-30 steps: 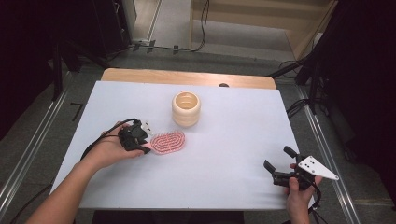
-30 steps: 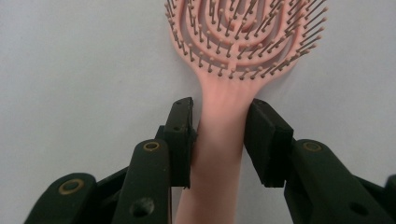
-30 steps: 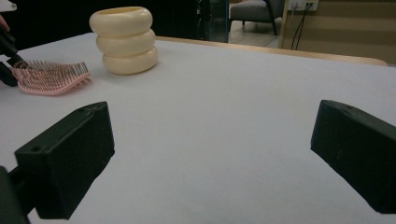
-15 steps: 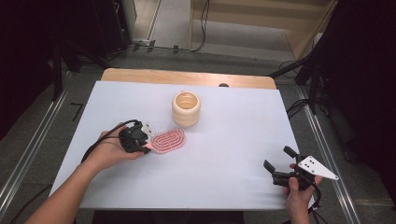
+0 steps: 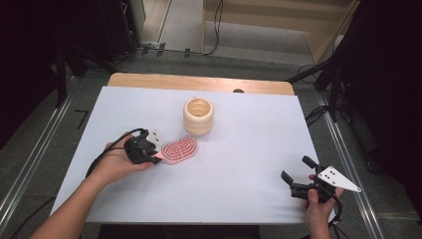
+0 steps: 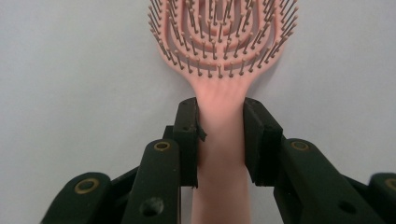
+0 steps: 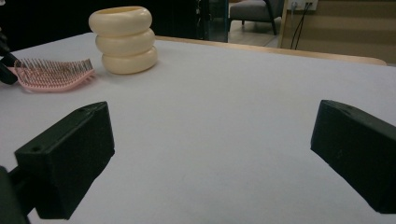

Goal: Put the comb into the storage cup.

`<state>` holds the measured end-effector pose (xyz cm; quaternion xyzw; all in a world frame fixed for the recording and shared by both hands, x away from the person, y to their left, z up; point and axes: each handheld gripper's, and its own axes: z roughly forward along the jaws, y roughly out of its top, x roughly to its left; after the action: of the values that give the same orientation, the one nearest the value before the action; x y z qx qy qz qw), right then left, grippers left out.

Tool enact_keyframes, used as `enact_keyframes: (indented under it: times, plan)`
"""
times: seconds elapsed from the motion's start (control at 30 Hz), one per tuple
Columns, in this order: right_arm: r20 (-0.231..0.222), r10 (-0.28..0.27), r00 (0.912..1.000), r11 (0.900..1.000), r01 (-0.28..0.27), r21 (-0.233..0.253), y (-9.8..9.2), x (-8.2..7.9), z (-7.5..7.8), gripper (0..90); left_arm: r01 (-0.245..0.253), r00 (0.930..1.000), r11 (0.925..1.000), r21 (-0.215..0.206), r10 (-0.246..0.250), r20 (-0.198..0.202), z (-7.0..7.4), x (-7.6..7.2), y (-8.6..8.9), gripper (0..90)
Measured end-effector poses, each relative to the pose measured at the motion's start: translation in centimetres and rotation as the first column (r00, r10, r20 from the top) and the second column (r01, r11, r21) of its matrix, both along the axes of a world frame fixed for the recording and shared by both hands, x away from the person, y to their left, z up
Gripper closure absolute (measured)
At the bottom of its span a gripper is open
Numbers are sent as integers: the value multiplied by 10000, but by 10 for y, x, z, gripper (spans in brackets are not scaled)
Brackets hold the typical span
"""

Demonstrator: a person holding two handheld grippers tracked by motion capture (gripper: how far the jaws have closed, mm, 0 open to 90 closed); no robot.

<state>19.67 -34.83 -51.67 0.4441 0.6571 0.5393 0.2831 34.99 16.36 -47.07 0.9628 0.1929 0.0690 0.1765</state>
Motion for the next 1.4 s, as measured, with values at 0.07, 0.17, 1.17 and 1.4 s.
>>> enact_keyframes:
  times: [0.07, 0.17, 1.17, 1.4]
  plan:
    - [-11, -4, 10000, 10000, 4, -1, 0, 0, 0, 0, -36, 9999, 10000, 22, 36, -125, -2, 1, -1, 697]
    - [-6, 8, 10000, 10000, -8, -14, 0, 0, 0, 0, -92, 9996, 9999, -78, 90, -260, -2, 3, -1, 688]
    - [18, -31, 10000, 10000, 31, -36, 0, 0, 0, 0, -536, 9979, 9914, -1194, 576, 306, 3, -3, 4, 702]
    - [-88, 127, 9999, 9998, -128, -126, 0, -2, 2, 0, -667, 9950, 9838, -1661, 779, 618, 7, -8, 6, 702]
